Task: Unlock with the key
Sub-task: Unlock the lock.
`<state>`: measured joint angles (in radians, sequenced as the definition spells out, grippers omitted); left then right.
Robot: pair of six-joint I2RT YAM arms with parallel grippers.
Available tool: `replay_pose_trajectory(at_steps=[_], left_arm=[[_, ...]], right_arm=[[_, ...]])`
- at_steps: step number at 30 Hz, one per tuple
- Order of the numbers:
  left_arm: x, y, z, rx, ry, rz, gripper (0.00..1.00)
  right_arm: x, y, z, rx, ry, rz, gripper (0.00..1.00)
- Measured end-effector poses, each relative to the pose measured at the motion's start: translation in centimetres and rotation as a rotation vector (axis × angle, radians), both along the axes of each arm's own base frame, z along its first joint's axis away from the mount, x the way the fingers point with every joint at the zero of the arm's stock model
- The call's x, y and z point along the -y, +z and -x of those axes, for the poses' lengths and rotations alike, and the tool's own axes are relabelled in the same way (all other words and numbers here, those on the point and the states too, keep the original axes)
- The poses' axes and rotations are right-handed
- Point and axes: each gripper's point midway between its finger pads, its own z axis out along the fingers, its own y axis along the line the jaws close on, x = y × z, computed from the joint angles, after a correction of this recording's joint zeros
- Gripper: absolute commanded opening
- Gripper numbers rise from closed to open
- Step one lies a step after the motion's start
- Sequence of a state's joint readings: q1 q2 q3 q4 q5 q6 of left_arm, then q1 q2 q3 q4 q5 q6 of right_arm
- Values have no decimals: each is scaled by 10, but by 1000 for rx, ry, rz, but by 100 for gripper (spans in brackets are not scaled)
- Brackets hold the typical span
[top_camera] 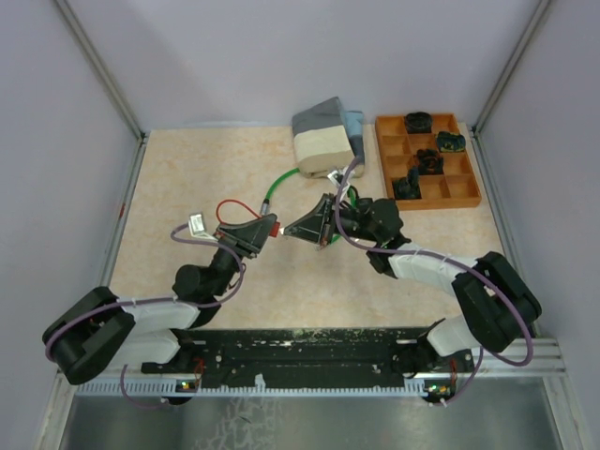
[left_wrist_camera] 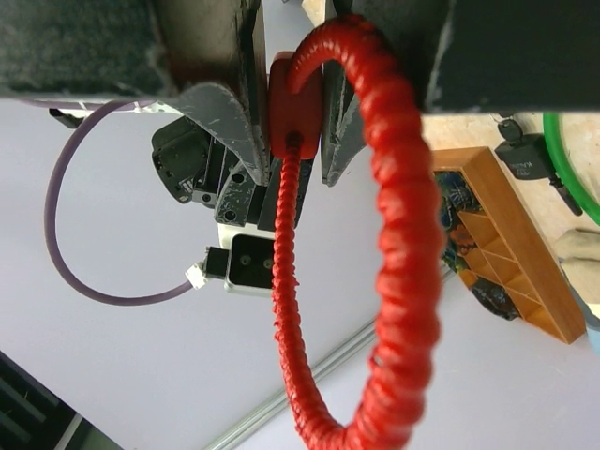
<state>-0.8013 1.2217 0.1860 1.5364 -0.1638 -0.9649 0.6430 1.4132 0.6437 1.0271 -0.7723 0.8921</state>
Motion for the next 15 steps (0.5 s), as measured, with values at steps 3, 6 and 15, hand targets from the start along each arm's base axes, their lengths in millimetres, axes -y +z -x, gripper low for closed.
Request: replay_pose_trajectory(at_steps=[3,6,15], left_arm=[[-2,-1,-4,-7,20,3,0],[-5,-6,-11,-27,51,-1,0],[-5,-10,-17,-54,63,8,0]], right_arm=[[-3,-1,-6,19,-13,27,0],[-7,-4,-14,57,-34,77,0],[-7,-8,-21,-27,43,2,0]])
